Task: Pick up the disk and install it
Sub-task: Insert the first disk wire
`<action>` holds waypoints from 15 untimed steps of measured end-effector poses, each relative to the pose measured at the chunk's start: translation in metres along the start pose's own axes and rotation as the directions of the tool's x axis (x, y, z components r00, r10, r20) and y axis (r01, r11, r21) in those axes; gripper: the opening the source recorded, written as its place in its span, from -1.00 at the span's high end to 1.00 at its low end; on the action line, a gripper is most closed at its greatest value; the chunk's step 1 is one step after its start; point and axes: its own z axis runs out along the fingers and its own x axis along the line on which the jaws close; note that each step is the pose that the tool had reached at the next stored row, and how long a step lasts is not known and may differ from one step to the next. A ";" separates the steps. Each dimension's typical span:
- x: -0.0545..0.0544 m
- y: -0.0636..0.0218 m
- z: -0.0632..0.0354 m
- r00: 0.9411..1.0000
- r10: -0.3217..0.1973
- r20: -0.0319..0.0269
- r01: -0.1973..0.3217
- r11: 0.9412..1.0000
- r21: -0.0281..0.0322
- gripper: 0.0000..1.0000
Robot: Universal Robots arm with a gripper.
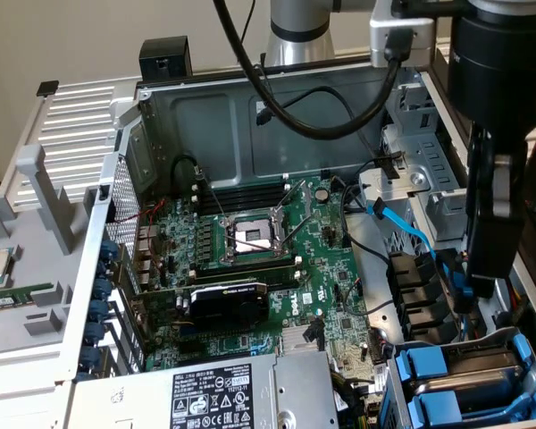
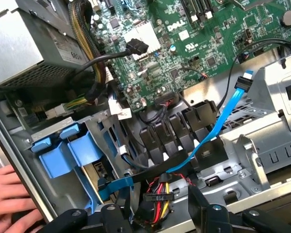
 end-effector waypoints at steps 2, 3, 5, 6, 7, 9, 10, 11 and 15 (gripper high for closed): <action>0.000 0.0007 0.0015 1.000 -0.001 -0.005 0.001 1.000 0.005 -0.18; 0.000 0.0014 0.0022 1.000 -0.001 -0.008 0.001 1.000 0.007 -0.18; -0.001 0.0043 0.0033 1.000 -0.001 -0.013 0.002 1.000 0.013 -0.18; -0.001 0.0056 0.0034 1.000 -0.002 -0.015 0.002 1.000 0.015 -0.18; -0.002 0.0062 0.0034 1.000 -0.002 -0.017 0.002 1.000 0.018 -0.18; -0.002 0.0063 0.0037 1.000 -0.001 -0.015 0.001 1.000 0.029 -0.18; -0.002 0.0064 0.0037 1.000 -0.001 -0.014 0.001 0.999 0.033 -0.18; -0.002 0.0066 0.0039 1.000 0.000 -0.014 0.001 0.999 0.034 -0.18; -0.001 0.0074 0.0044 1.000 0.000 -0.014 0.001 0.999 0.034 -0.15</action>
